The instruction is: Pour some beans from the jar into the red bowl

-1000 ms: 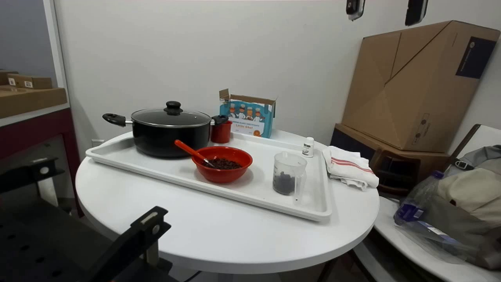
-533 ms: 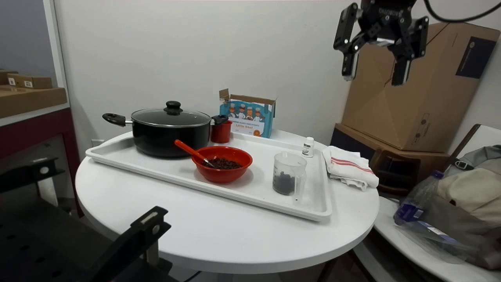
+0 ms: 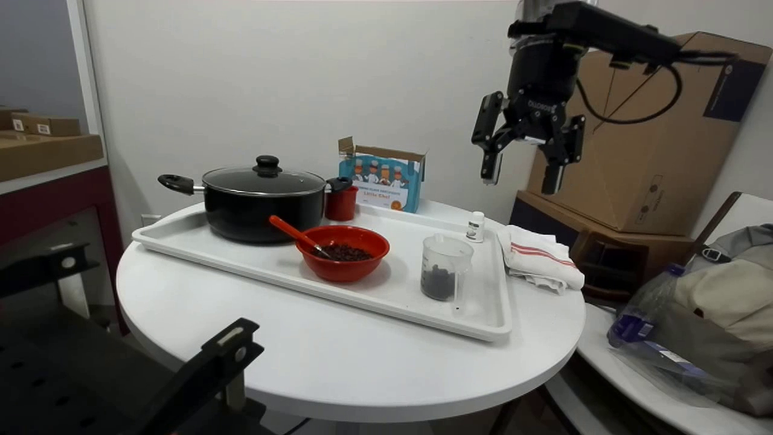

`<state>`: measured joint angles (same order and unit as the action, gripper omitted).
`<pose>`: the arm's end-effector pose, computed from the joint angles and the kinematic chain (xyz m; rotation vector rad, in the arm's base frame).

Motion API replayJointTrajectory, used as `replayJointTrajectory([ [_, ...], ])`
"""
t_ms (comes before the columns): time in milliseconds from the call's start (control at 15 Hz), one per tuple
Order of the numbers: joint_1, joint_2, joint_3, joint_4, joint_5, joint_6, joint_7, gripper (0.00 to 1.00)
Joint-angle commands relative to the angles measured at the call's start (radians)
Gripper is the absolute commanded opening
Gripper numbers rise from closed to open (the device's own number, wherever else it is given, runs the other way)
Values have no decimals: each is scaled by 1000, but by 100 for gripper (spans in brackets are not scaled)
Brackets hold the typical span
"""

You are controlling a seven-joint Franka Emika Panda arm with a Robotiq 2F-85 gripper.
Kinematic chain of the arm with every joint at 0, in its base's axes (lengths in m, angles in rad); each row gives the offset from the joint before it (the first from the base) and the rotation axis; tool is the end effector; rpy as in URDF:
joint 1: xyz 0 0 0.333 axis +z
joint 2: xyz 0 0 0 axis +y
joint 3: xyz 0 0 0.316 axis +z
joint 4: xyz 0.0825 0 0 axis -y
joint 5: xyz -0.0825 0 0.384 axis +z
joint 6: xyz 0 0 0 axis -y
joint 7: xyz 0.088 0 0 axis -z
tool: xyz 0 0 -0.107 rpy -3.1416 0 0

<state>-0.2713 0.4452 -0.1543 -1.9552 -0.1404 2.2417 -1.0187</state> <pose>0.5472 -0.2496 0.2390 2.9093 1.0601 -0.3566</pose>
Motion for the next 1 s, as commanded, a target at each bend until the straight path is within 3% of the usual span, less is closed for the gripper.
replayJointTrajectory([
  [0, -8, 62, 32, 36, -8, -15, -14, 100],
  [400, 20, 112, 18, 31, -44, -15, 124, 100],
  [933, 70, 153, -15, 24, -196, 16, 472, 100],
])
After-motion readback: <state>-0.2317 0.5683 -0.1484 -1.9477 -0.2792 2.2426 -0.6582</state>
